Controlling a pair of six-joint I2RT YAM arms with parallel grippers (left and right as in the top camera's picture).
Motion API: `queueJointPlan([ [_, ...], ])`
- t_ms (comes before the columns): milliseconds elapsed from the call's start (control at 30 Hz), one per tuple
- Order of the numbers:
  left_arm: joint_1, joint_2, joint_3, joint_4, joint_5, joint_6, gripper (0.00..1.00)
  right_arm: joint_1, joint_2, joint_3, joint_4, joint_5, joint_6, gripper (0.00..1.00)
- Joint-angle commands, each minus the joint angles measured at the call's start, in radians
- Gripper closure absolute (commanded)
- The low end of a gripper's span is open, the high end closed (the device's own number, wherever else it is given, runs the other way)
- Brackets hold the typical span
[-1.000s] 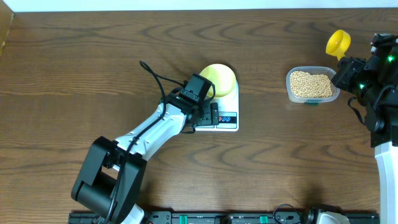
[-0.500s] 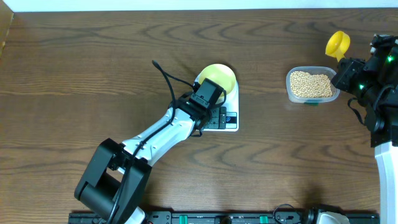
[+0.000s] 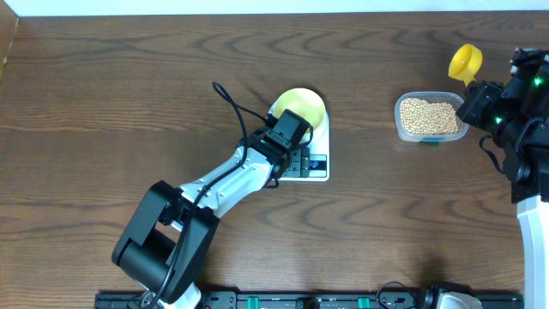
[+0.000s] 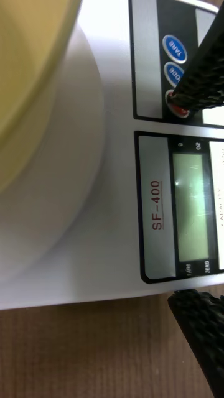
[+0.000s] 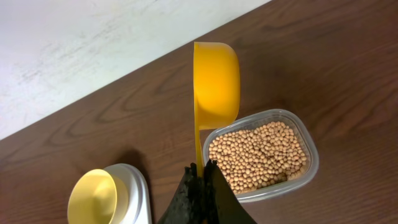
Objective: Scoop item into bowl and weigh 50g on scale
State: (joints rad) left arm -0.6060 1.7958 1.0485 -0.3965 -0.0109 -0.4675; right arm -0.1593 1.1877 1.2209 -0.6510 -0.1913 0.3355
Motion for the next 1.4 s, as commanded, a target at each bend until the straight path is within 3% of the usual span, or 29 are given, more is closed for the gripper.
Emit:
queueJointPlan([
  [0, -0.002, 0.011, -0.011, 0.012, -0.024, -0.001, 0.07, -0.006, -0.019, 0.01, 0.0, -0.01, -0.011, 0.99],
  [1367, -0.002, 0.066, -0.011, 0.018, 0.021, 0.008, 0.07, -0.006, -0.019, 0.01, -0.024, -0.01, -0.011, 0.99],
])
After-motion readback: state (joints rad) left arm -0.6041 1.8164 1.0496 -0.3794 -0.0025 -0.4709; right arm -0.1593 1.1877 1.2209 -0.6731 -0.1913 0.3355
